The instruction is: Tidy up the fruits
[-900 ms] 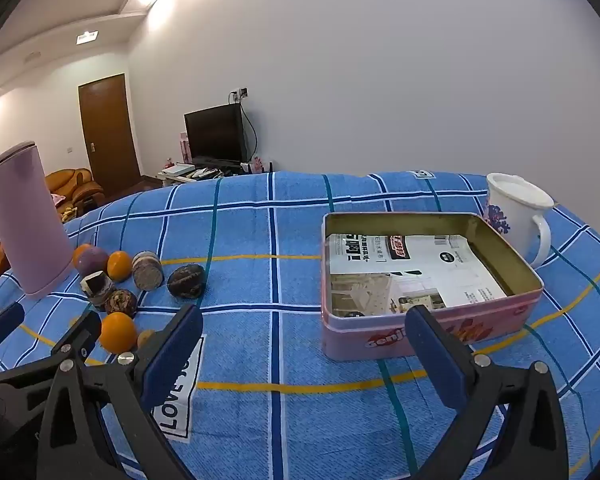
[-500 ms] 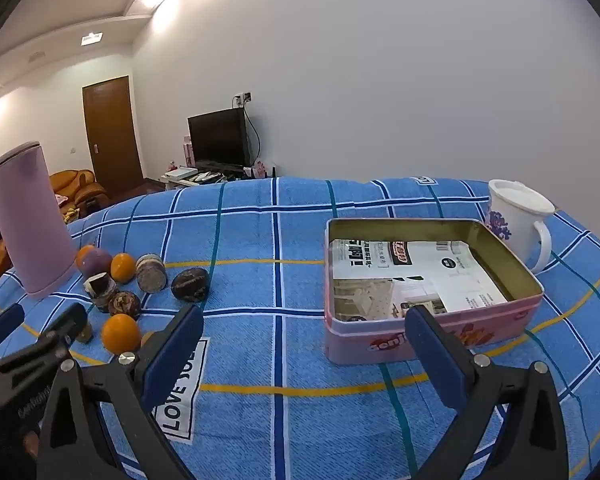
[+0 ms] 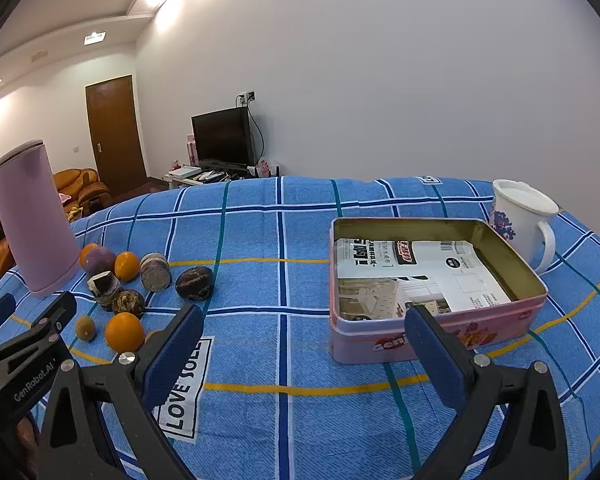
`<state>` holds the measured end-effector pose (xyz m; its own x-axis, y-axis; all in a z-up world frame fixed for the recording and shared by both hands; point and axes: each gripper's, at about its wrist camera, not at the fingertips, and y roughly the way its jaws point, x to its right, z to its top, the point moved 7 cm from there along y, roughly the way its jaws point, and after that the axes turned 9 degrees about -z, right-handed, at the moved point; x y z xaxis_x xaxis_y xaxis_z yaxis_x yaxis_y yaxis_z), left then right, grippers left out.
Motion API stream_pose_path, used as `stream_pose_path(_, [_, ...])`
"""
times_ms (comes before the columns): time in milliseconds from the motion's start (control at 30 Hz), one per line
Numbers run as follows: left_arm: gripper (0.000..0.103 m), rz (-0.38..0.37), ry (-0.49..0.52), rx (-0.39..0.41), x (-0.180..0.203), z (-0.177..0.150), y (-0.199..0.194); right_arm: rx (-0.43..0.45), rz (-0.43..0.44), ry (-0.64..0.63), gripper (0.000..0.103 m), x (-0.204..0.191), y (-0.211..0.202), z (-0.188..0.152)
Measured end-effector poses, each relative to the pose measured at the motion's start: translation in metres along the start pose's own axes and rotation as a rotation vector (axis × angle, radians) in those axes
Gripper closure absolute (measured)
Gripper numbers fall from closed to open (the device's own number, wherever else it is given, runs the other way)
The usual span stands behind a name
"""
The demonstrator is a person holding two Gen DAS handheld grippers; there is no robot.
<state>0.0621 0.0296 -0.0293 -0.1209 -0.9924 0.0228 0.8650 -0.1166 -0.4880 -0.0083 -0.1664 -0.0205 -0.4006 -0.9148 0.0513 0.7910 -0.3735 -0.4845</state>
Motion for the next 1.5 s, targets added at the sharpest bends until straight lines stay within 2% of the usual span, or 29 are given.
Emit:
stream_pose_path(133, [0.007,-0.012,0.007,-0.004,0.003,-0.001,0.000,0.002,-0.003,0.002,0.001,0.001,0.000,0.000])
stream_pose_path(467, [0.006,-0.105,0.039,-0.009,0.021,-0.004,-0.001,0.010,-0.028,0.010,0.001,0.007,0.000,0.002])
stream_pose_path(1500, [0.005,-0.115,0.028,-0.029,0.020,-0.006,0.002,0.010,-0.027,0.007,0.001,0.005,0.000,0.001])
